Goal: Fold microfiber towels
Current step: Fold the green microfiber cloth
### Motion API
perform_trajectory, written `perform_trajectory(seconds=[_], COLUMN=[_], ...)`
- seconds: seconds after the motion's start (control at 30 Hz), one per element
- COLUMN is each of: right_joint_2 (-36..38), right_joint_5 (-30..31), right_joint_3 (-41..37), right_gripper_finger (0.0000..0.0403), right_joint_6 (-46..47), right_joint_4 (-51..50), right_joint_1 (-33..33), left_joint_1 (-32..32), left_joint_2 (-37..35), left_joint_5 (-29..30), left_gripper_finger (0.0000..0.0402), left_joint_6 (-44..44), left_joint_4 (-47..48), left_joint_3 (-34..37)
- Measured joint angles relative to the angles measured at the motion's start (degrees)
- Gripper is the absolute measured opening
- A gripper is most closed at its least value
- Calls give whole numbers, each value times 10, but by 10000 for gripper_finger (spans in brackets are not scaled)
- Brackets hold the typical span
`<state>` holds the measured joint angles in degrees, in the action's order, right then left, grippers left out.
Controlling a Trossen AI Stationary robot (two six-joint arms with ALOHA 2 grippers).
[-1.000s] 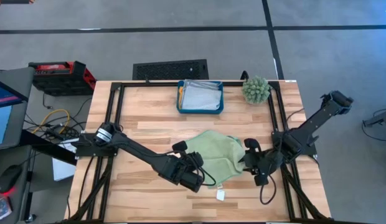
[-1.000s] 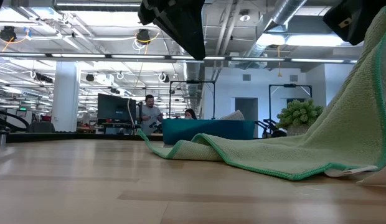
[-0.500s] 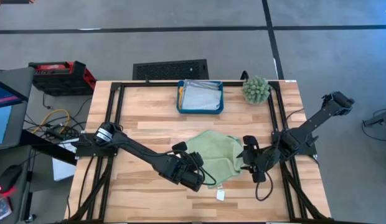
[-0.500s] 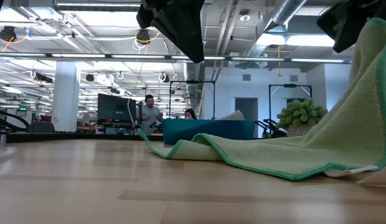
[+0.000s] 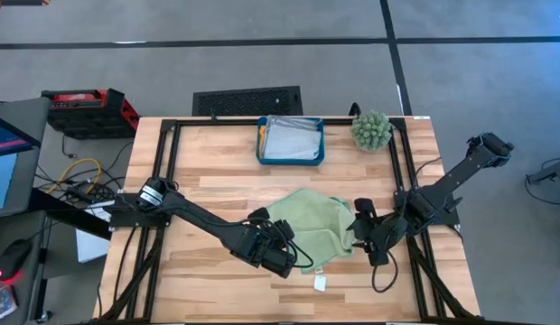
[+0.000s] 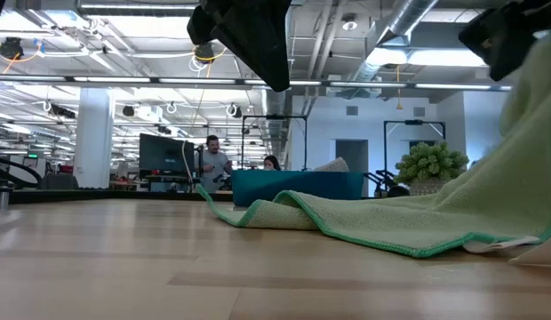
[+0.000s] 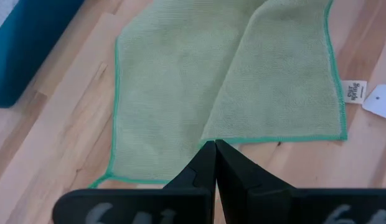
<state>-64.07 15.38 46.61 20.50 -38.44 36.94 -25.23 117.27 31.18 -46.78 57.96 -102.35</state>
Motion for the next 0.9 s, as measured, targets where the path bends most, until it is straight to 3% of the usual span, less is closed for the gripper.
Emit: perform_trajectory(seconds=[0.2,0.57,0.9], right_joint_2=[0,0,0], right_joint_5=[-126,-84,-76], right_joint_3=[0,0,0], right_gripper_finger=[240,240,240], right_joint_6=[-23,-40,-40], right_joint_4=[-68,-74,-74], right_joint_1=[24,36,36], left_joint_1=[-2,-2,-1], left_joint_2=[0,0,1], left_joint_5=[-4,-4,-29], left_gripper_finger=[0,0,0], left_joint_6=[0,9,165], left_joint_4=[0,-21,-249], left_joint_3=[0,2,106])
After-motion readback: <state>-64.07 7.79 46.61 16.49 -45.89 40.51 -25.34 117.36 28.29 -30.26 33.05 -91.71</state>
